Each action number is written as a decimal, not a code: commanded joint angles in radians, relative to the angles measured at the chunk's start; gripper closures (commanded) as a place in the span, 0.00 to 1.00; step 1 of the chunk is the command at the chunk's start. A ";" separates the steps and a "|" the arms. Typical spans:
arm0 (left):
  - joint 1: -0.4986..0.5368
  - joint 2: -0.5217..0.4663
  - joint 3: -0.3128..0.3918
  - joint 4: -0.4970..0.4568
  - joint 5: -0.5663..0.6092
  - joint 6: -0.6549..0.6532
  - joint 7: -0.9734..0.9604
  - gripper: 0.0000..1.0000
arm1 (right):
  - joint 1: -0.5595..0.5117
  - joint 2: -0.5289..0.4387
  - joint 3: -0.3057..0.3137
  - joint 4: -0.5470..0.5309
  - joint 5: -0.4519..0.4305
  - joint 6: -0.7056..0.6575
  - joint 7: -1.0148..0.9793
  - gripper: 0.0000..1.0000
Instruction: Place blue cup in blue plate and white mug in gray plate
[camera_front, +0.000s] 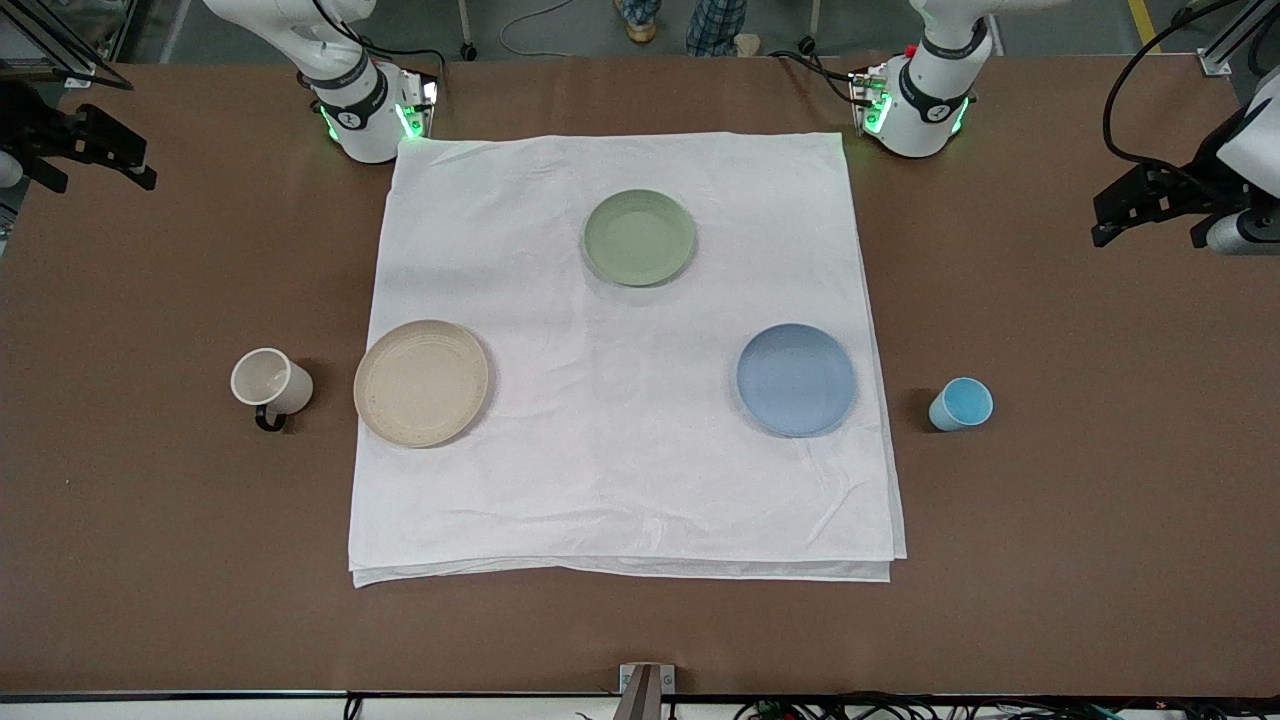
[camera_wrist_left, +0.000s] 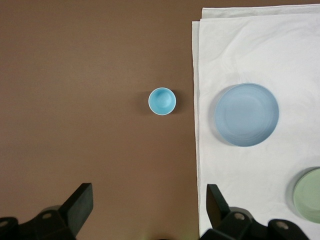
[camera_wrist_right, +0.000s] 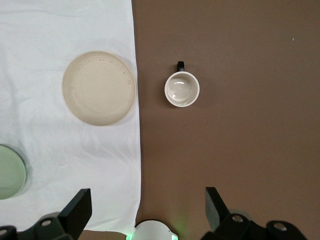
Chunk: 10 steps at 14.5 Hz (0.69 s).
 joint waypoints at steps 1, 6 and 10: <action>-0.001 -0.019 0.001 -0.008 0.014 -0.007 0.021 0.00 | 0.008 -0.019 -0.010 -0.004 -0.001 0.009 -0.009 0.00; 0.074 0.088 0.002 0.016 0.011 0.007 0.053 0.00 | 0.003 0.111 -0.011 0.172 0.007 -0.059 -0.009 0.00; 0.094 0.174 0.002 -0.080 0.009 0.150 0.031 0.00 | -0.021 0.358 -0.016 0.201 -0.010 0.039 -0.003 0.00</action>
